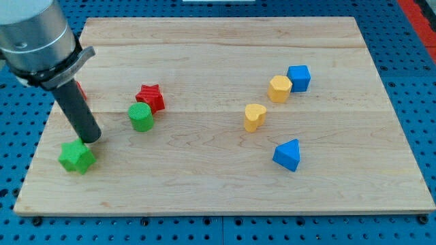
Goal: Push the green star towards the bottom left
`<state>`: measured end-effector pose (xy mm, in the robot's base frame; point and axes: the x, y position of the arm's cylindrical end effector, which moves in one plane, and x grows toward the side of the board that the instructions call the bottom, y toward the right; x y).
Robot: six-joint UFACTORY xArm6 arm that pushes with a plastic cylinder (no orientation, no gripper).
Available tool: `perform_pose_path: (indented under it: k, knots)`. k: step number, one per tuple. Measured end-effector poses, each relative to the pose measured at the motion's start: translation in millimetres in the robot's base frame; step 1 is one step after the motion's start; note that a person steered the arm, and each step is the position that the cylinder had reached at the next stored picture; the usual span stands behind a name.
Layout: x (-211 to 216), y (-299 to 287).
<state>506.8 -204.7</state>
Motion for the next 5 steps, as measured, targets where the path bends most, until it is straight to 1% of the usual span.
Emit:
perform_pose_path:
  k: [1,2,3,4,5]
  knots:
    - [-24,-13]
    - [-80,3]
    - [-138,67]
    - [-154,121]
    - [-129,134]
